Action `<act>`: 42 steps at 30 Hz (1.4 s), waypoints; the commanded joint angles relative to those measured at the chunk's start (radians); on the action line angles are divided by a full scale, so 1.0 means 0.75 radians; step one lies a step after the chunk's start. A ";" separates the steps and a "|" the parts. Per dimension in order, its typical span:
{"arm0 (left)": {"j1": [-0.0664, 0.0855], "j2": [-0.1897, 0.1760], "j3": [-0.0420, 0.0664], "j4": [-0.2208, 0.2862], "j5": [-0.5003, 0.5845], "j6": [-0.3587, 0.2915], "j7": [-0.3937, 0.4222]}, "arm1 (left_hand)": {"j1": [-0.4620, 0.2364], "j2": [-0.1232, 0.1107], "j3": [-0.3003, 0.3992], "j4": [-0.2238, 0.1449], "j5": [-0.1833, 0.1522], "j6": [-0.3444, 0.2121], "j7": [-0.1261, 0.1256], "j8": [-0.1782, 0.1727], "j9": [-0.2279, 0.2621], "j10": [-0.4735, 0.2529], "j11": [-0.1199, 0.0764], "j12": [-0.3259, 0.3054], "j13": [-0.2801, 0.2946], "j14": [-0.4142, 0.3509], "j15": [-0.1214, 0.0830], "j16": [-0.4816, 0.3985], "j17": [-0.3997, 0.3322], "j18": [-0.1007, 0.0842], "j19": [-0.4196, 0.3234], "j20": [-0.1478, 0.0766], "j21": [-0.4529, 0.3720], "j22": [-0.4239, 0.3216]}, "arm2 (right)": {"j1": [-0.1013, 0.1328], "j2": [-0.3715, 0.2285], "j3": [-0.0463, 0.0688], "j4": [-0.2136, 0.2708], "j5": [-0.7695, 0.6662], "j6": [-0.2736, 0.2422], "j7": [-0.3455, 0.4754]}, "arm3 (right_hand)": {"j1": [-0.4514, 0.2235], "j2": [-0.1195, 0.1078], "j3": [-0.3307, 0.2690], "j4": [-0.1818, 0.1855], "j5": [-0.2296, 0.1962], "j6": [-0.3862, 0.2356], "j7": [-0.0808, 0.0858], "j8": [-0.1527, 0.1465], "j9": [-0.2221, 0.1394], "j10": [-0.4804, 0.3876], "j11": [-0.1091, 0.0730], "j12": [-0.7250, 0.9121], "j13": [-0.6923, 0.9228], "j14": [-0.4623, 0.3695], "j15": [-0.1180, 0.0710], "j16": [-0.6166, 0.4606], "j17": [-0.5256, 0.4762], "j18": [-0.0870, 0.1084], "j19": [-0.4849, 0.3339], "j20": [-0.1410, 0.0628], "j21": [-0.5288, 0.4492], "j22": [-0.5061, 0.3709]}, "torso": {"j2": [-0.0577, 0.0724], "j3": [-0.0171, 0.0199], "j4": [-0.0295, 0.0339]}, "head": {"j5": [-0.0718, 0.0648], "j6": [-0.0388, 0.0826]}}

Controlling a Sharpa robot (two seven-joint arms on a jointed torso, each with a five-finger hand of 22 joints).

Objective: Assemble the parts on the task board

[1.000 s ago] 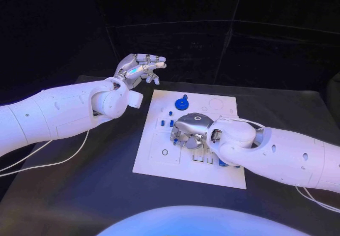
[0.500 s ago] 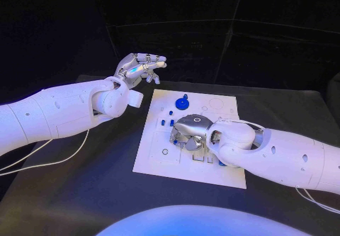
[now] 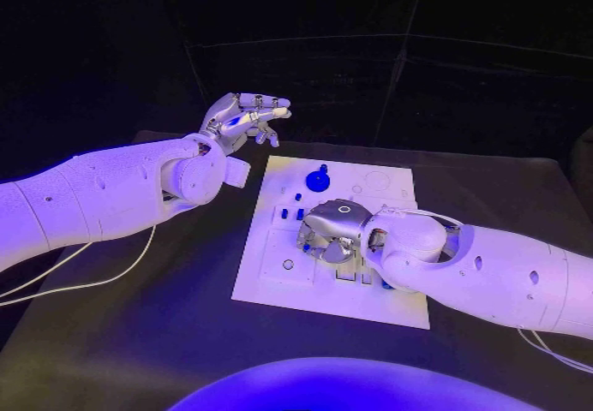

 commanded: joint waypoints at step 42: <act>0.004 0.003 0.001 0.001 0.006 0.039 -0.019 | 0.001 -0.008 -0.009 -0.003 0.003 -0.015 -0.001 0.005 -0.001 -0.015 0.004 0.009 -0.001 -0.009 0.003 -0.009 -0.006 0.018 -0.007 0.005 -0.012 -0.004 | 0.001 0.009 0.000 -0.016 -0.020 -0.046 -0.010 | -0.102 -0.061 -0.049 -0.011 -0.015 -0.211 0.011 -0.015 -0.007 -0.199 0.040 -0.075 -0.006 0.000 0.025 -0.023 -0.073 -0.011 -0.052 0.034 -0.030 -0.060 | 0.001 0.0007 -0.0003 | -0.006 0.000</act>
